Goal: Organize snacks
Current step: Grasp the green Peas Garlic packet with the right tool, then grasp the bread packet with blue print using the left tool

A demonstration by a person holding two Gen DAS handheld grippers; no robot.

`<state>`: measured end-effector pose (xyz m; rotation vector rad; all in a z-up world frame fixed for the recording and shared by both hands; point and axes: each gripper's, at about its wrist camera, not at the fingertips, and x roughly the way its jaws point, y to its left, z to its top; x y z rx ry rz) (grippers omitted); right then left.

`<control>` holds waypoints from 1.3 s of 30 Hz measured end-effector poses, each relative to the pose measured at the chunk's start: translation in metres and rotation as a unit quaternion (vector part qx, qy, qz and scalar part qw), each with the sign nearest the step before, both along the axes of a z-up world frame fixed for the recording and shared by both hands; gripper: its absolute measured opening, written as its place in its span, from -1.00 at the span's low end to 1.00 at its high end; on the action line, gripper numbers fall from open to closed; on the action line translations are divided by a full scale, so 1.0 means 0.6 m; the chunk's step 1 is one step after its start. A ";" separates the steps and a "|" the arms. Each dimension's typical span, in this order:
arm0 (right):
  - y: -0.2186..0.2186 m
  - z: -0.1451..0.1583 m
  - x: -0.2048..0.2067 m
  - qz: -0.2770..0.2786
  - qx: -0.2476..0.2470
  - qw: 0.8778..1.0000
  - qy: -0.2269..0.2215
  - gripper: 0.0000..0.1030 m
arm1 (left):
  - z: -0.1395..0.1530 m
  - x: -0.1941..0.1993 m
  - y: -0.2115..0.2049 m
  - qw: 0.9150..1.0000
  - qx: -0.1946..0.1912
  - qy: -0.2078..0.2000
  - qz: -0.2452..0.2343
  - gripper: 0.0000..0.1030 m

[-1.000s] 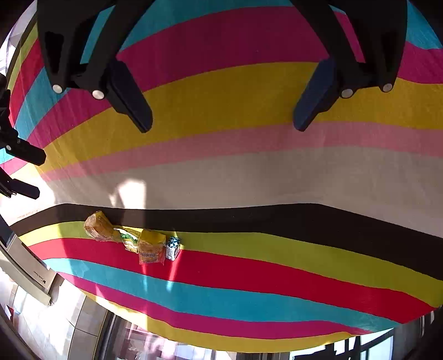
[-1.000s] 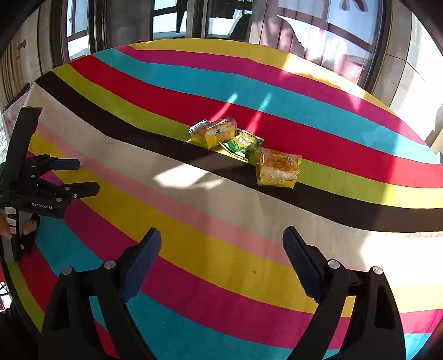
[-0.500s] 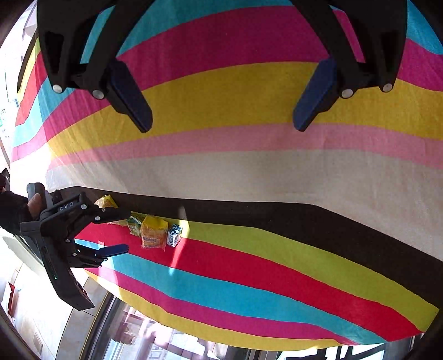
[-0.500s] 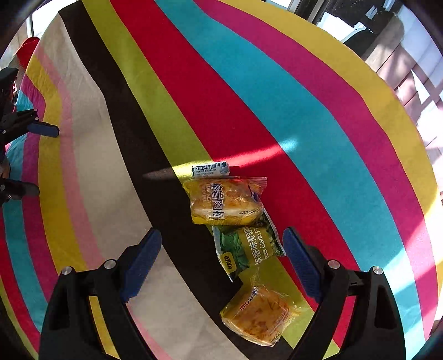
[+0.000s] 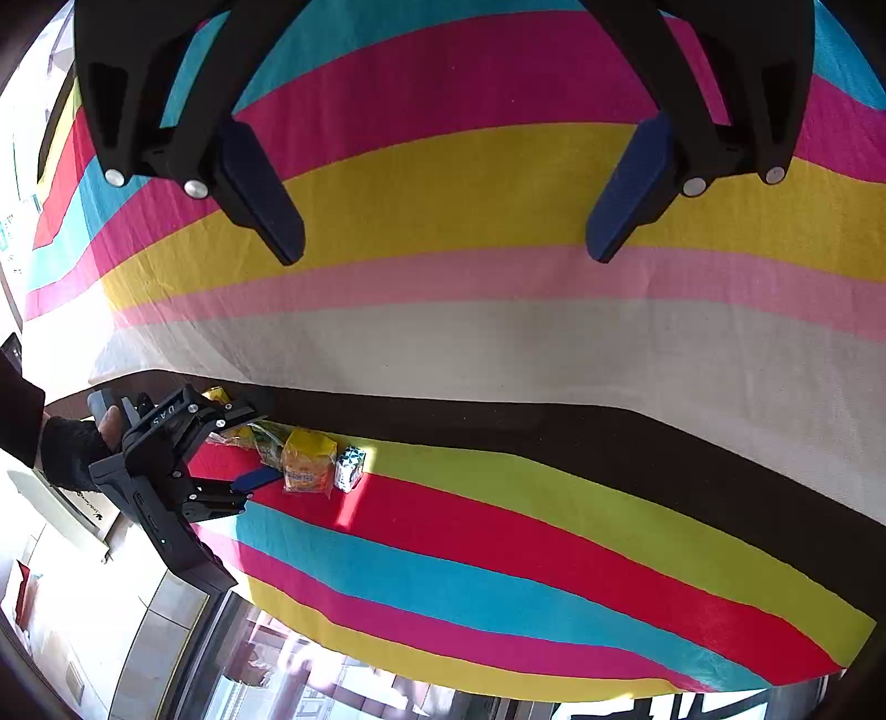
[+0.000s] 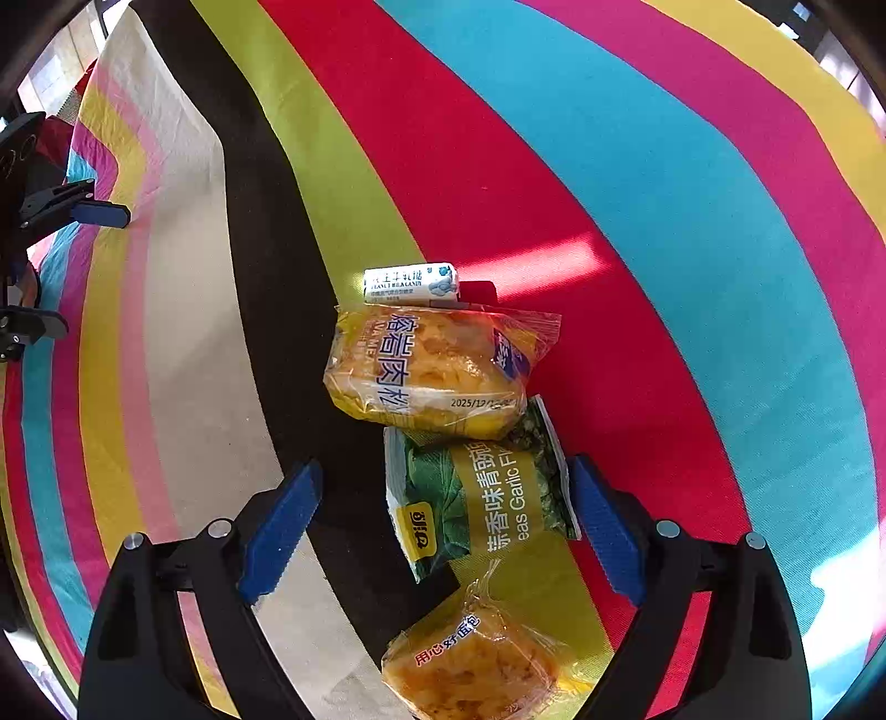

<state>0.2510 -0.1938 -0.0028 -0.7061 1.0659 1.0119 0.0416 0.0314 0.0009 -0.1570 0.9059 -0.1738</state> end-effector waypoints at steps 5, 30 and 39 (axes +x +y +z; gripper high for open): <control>-0.003 0.000 0.029 -0.012 0.017 0.999 0.031 0.18 | 0.000 0.000 -0.003 1.000 0.005 0.002 -0.001 0.97; -0.153 0.049 -0.511 -0.407 0.172 0.893 -0.086 -0.22 | 0.002 0.245 -0.105 0.939 -0.226 0.154 0.208 0.96; -0.162 0.027 -0.506 -0.433 0.206 0.874 -0.074 -0.20 | 0.003 0.328 -0.206 0.927 -0.093 0.122 0.343 0.96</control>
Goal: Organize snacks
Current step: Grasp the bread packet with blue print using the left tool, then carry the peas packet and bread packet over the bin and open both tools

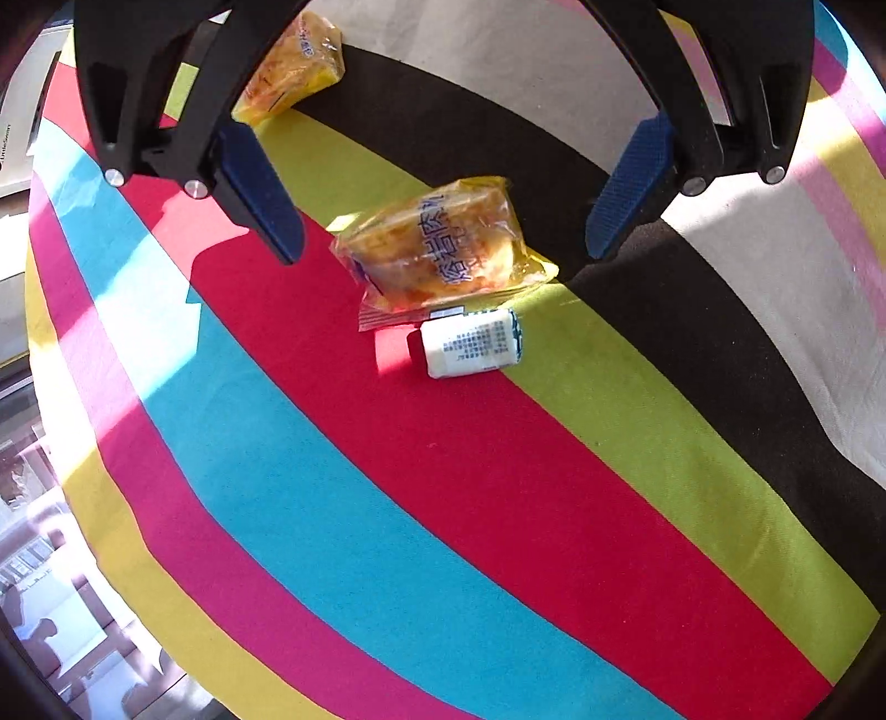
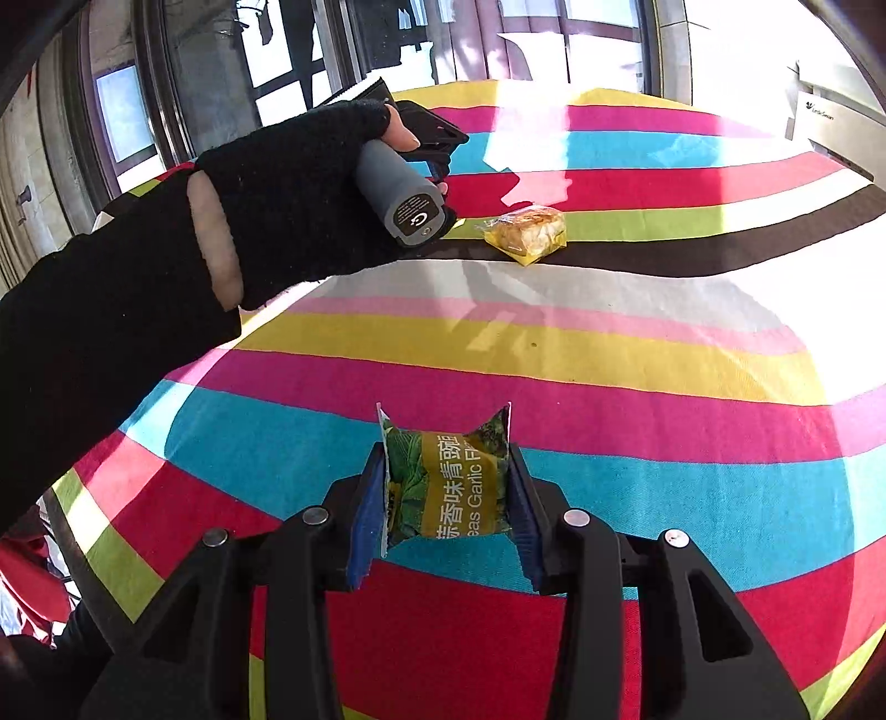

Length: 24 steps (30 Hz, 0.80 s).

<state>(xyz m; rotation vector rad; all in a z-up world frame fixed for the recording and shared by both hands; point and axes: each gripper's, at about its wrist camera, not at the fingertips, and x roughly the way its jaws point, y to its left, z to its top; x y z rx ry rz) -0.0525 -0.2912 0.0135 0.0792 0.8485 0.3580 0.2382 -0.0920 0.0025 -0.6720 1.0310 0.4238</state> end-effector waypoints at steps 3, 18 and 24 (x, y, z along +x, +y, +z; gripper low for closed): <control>-0.012 -0.002 -0.003 -0.003 0.019 1.000 0.003 -0.19 | 0.001 0.029 -0.026 0.998 0.050 0.032 -0.026 0.96; -0.017 -0.008 -0.009 -0.029 0.022 0.999 0.008 -0.20 | 0.047 -0.351 -0.021 0.924 0.137 -0.109 -0.341 0.09; -0.009 -0.008 -0.010 -0.043 -0.008 0.999 0.003 -0.20 | 0.012 -0.476 0.054 0.916 0.152 -0.098 -0.357 0.10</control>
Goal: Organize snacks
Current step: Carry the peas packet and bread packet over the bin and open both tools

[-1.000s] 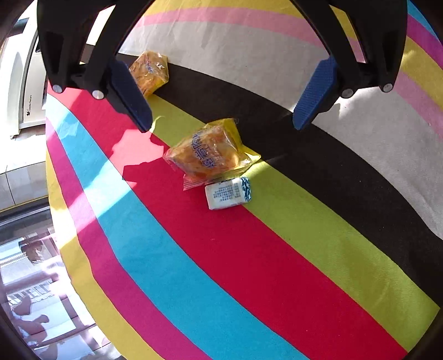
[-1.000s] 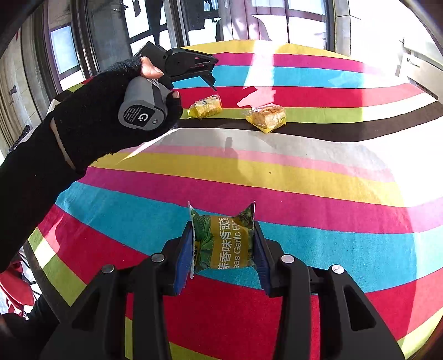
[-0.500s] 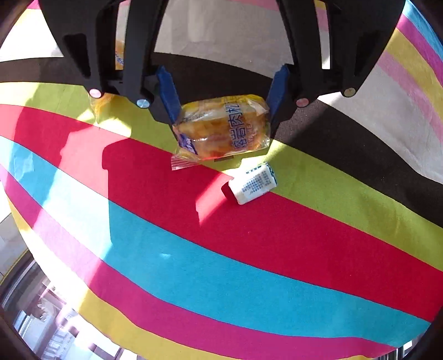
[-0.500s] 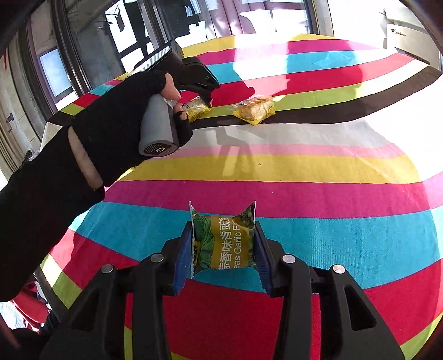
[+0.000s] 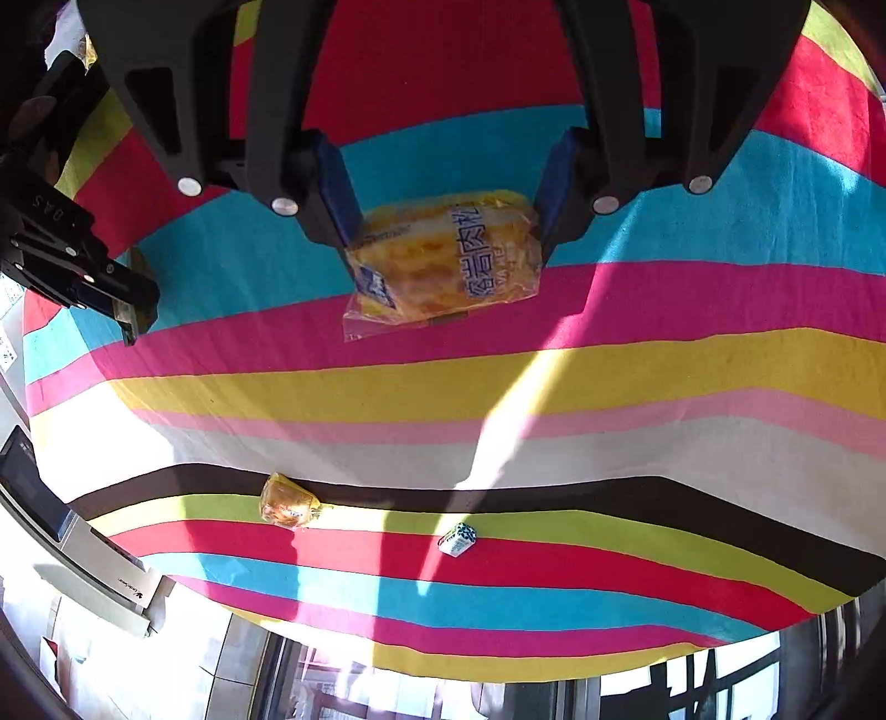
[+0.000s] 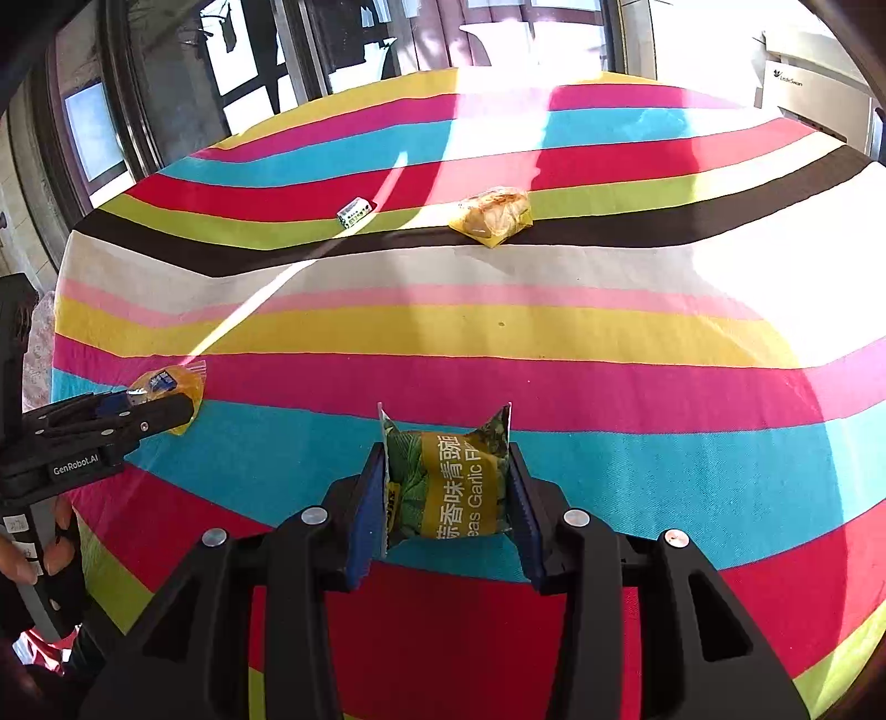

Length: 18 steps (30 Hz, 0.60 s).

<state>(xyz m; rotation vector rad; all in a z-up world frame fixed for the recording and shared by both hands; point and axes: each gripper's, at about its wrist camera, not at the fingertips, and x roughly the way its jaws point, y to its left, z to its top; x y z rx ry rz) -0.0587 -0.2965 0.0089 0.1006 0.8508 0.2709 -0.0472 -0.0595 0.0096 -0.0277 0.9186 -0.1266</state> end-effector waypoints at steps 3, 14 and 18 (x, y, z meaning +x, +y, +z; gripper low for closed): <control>0.014 0.010 -0.018 -0.013 -0.007 1.000 -0.017 -0.20 | 0.002 -0.028 0.017 1.000 -0.014 -0.001 0.001 0.10; 0.084 0.035 -0.105 0.002 0.006 1.000 -0.006 -0.20 | 0.017 -0.079 0.013 0.999 -0.027 -0.010 -0.025 0.11; 0.090 0.048 -0.138 0.008 -0.002 1.000 -0.011 -0.20 | 0.023 -0.107 -0.007 0.999 -0.026 -0.018 -0.043 0.12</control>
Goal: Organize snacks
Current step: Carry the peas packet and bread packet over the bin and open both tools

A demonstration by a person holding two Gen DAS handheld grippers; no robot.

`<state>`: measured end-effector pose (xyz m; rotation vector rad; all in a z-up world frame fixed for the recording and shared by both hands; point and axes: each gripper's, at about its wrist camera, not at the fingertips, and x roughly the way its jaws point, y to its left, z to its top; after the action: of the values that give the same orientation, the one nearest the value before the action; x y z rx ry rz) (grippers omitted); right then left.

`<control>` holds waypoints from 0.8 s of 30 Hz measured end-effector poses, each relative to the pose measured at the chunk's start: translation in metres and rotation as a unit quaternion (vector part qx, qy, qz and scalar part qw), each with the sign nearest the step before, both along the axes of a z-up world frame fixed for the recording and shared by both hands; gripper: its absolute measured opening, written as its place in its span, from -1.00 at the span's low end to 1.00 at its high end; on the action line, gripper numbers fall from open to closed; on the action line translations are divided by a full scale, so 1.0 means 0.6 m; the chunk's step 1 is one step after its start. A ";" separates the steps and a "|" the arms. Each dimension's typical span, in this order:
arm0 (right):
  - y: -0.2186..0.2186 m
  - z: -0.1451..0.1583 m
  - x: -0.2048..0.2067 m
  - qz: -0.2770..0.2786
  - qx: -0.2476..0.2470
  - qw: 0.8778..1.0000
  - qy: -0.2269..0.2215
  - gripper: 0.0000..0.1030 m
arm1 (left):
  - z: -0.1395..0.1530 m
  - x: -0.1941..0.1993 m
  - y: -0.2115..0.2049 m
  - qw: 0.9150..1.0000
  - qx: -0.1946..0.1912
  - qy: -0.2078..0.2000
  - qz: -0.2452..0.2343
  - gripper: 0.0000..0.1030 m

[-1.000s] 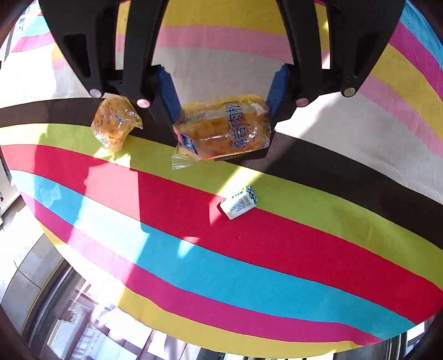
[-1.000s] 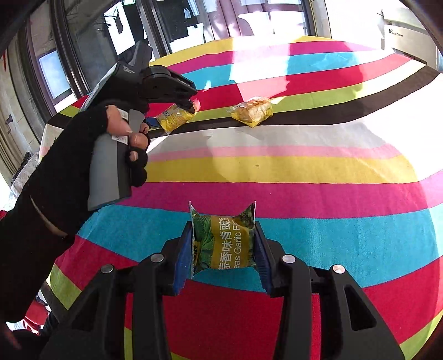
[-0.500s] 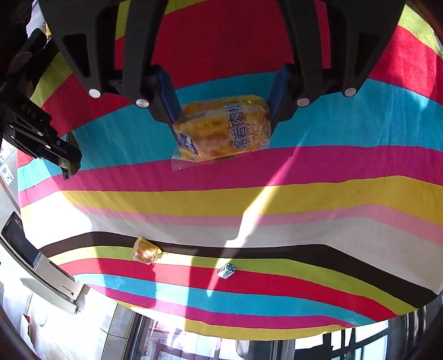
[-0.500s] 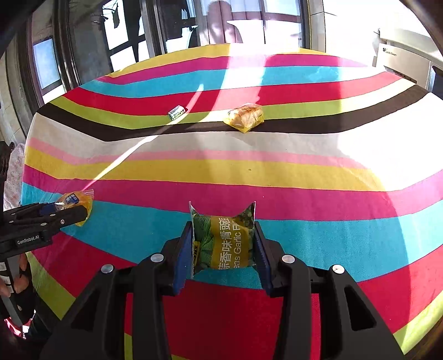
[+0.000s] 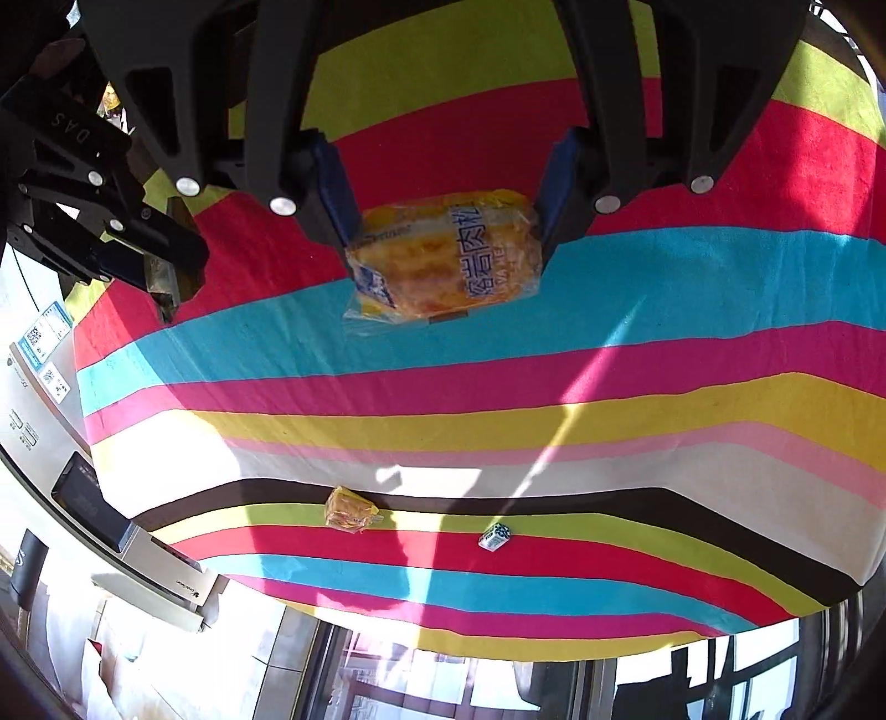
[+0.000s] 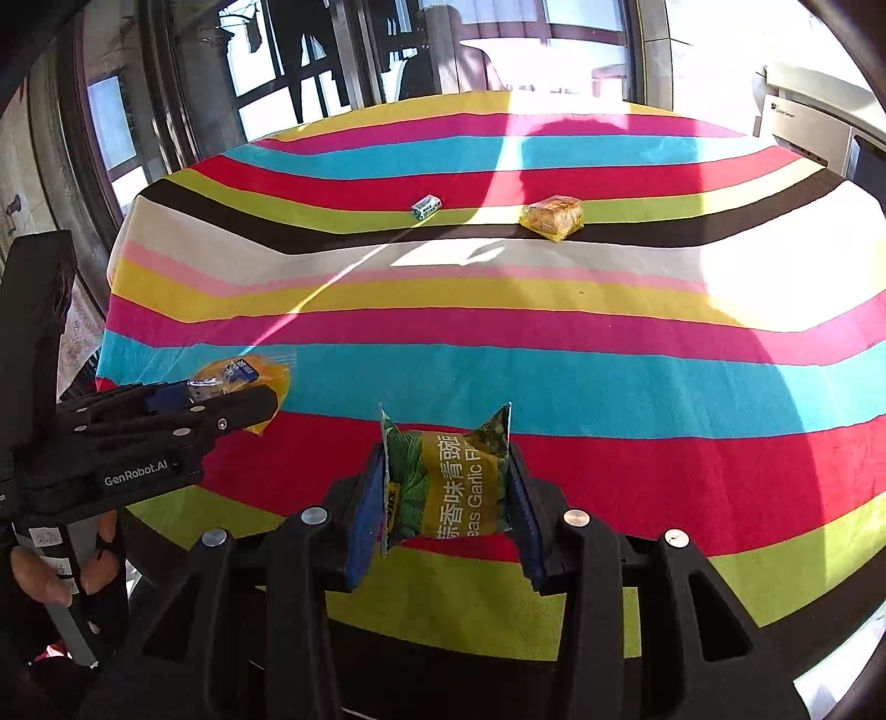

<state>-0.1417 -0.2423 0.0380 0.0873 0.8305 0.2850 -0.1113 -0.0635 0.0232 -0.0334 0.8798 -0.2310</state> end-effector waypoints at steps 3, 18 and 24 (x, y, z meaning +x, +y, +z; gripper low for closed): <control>0.000 0.008 -0.022 0.001 -0.003 1.000 -0.004 -0.20 | 0.007 -0.017 -0.015 1.000 0.001 -0.005 -0.014 0.12; -0.041 0.033 -0.137 -0.006 -0.011 1.000 -0.018 -0.20 | 0.035 -0.097 -0.090 0.992 0.070 -0.059 -0.090 0.13; -0.091 0.034 -0.179 -0.037 -0.007 0.999 -0.019 -0.20 | 0.043 -0.130 -0.142 0.981 0.102 -0.080 -0.143 0.13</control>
<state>-0.2493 -0.2969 0.0583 0.0984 0.7904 0.2100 -0.1891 -0.1488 0.0488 0.3013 0.7412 -0.4055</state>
